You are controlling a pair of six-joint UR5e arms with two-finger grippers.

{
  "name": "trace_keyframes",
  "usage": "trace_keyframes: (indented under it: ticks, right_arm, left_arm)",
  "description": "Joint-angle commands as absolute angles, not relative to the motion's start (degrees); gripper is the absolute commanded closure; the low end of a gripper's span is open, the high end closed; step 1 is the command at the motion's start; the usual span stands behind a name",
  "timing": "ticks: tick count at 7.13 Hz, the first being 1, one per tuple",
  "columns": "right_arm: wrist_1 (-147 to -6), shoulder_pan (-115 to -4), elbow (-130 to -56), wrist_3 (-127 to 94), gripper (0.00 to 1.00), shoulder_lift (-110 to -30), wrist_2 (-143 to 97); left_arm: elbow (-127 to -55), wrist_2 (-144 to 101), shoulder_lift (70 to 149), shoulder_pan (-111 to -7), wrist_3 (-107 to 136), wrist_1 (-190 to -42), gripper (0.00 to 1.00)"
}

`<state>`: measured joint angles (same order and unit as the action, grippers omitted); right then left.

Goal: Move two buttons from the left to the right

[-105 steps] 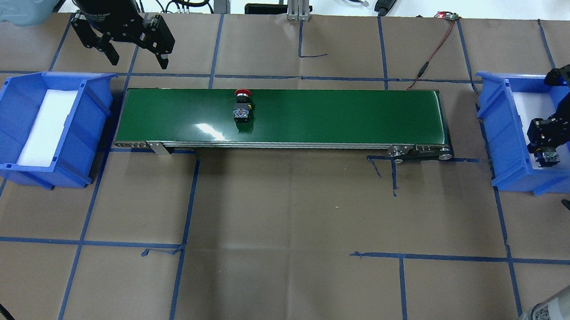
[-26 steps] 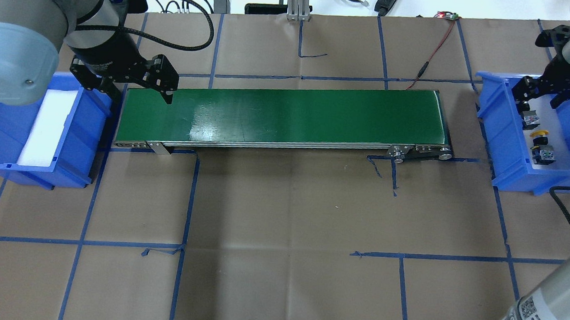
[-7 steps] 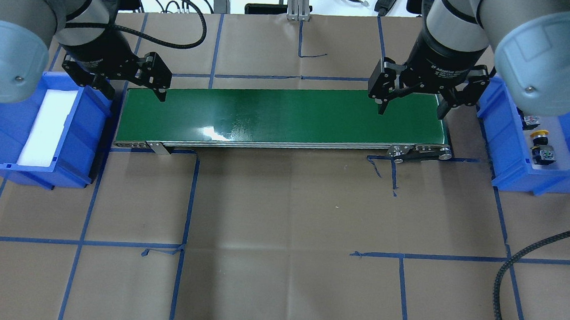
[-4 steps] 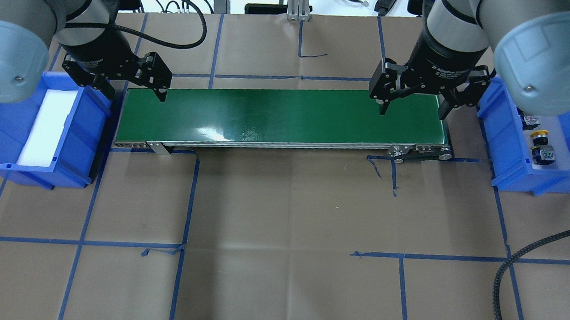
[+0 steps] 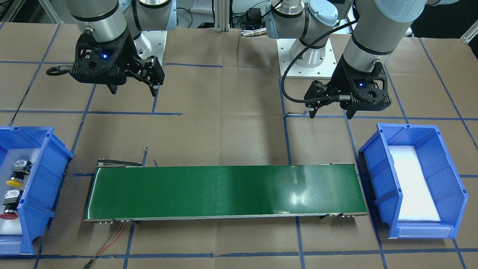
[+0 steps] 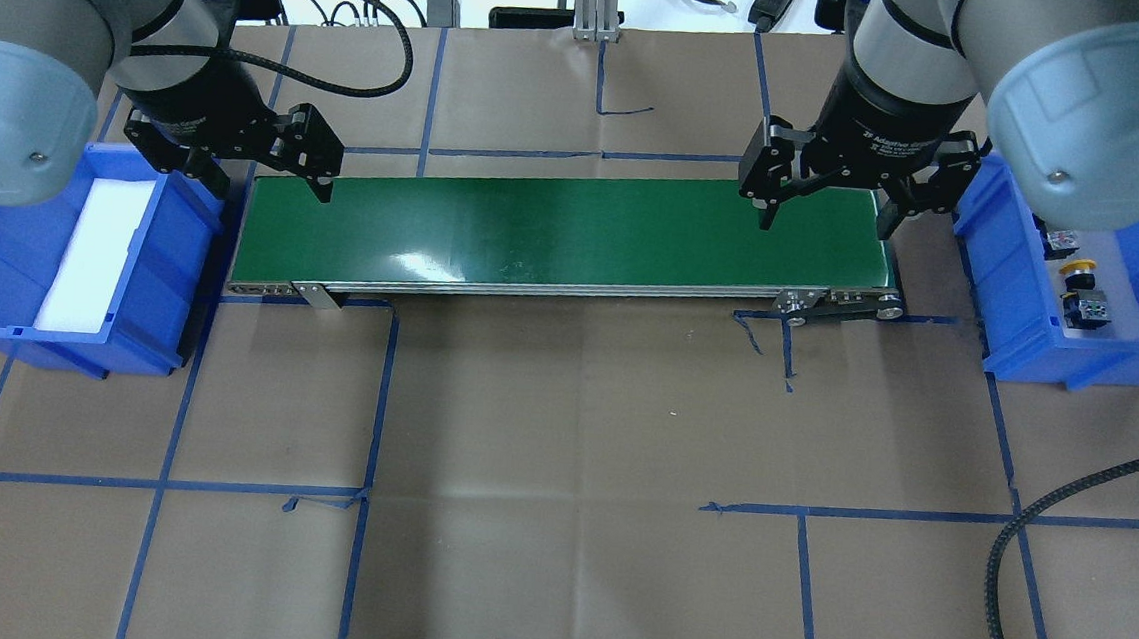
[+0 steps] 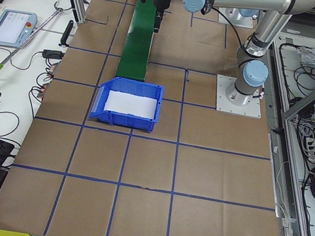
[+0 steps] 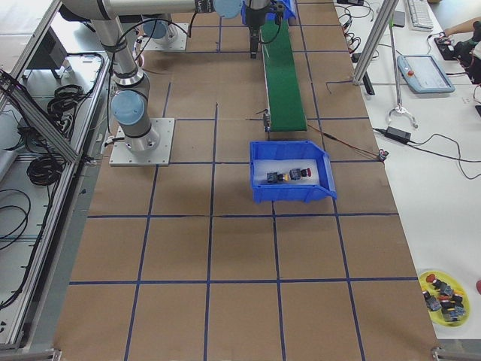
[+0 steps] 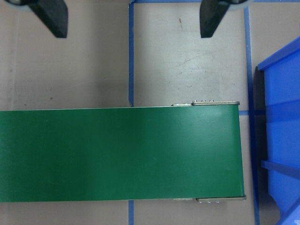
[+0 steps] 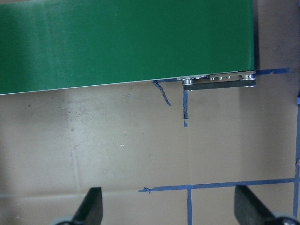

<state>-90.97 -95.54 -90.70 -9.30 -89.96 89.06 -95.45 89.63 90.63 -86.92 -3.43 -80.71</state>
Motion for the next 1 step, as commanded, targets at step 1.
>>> trace_keyframes:
  ticks: [1]
  right_arm:
    - [-91.1,-95.5,-90.7,-9.3,0.00,-89.7,89.1]
  left_arm:
    - [-95.4,89.6,90.6,-86.9,-3.4,-80.8,0.00]
